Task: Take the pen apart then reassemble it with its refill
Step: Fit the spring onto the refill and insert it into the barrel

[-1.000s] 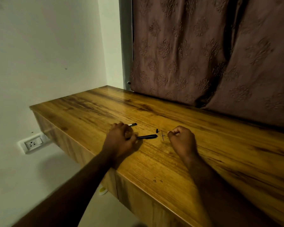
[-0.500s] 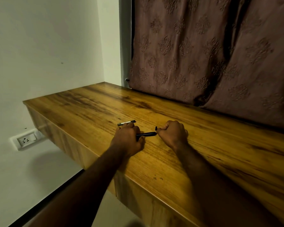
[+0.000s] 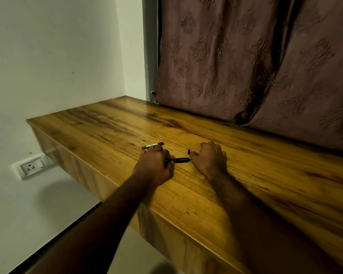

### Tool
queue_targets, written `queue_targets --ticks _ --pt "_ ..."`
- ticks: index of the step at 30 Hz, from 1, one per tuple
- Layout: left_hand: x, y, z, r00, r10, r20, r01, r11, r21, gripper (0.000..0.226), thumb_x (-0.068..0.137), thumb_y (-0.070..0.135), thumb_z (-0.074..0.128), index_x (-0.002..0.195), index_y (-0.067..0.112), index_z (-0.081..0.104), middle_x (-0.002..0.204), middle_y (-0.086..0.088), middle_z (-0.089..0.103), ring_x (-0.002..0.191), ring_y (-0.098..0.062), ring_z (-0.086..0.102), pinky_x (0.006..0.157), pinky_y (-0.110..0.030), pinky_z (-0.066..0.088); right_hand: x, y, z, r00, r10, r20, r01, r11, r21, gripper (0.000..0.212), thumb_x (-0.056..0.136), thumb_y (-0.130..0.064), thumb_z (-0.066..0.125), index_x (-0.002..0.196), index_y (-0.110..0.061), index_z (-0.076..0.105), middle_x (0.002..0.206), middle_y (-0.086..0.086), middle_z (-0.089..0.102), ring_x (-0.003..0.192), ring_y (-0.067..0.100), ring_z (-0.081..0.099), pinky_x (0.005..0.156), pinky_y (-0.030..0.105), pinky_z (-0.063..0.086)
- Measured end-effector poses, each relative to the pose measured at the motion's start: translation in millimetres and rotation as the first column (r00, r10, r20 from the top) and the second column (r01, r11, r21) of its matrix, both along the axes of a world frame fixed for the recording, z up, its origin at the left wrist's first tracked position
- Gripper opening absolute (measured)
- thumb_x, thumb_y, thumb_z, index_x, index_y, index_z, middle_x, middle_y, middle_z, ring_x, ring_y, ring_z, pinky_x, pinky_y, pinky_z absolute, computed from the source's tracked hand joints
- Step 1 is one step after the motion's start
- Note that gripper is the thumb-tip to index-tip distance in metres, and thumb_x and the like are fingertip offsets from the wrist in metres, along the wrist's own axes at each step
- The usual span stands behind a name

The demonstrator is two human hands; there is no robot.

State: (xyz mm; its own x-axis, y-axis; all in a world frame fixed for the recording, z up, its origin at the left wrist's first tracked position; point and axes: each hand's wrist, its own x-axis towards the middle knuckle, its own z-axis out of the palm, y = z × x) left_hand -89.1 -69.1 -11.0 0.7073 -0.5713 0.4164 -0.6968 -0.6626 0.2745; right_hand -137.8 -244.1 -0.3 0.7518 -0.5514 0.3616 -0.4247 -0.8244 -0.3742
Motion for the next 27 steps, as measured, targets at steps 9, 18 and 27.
queue_targets --ticks 9,18,27 --pt "3 2 -1 0.998 -0.050 0.045 0.054 0.994 -0.095 0.019 0.088 0.033 0.054 0.091 0.016 0.063 0.086 -0.004 0.064 0.082 -0.026 0.060 0.071 -0.037 0.048 -9 -18 -1 0.926 -0.034 0.376 -0.188 0.822 0.538 0.017 0.088 -0.026 0.064 0.078 -0.013 0.065 0.076 -0.001 0.067 0.074 0.017 0.061 0.067 0.027 0.047" --pt "-10 9 4 0.982 -0.050 0.180 0.081 0.981 -0.174 0.026 0.093 0.032 0.040 0.107 0.011 0.046 0.090 -0.007 0.072 0.082 -0.026 0.068 0.078 -0.038 0.041 -38 -3 4 0.785 -0.224 0.577 -0.387 0.551 0.740 0.010 0.094 -0.019 0.058 0.093 -0.010 0.062 0.087 0.004 0.070 0.078 0.012 0.061 0.075 0.025 0.048" --pt "-5 8 -2 0.968 -0.011 0.250 0.056 0.983 -0.172 0.030 0.095 0.036 0.031 0.104 0.012 0.046 0.083 -0.006 0.069 0.073 -0.027 0.066 0.072 -0.031 0.032 -45 -2 4 0.800 -0.135 0.585 -0.481 0.440 0.759 0.012 0.088 -0.009 0.065 0.099 -0.005 0.065 0.077 0.005 0.067 0.067 0.010 0.059 0.061 0.018 0.049"
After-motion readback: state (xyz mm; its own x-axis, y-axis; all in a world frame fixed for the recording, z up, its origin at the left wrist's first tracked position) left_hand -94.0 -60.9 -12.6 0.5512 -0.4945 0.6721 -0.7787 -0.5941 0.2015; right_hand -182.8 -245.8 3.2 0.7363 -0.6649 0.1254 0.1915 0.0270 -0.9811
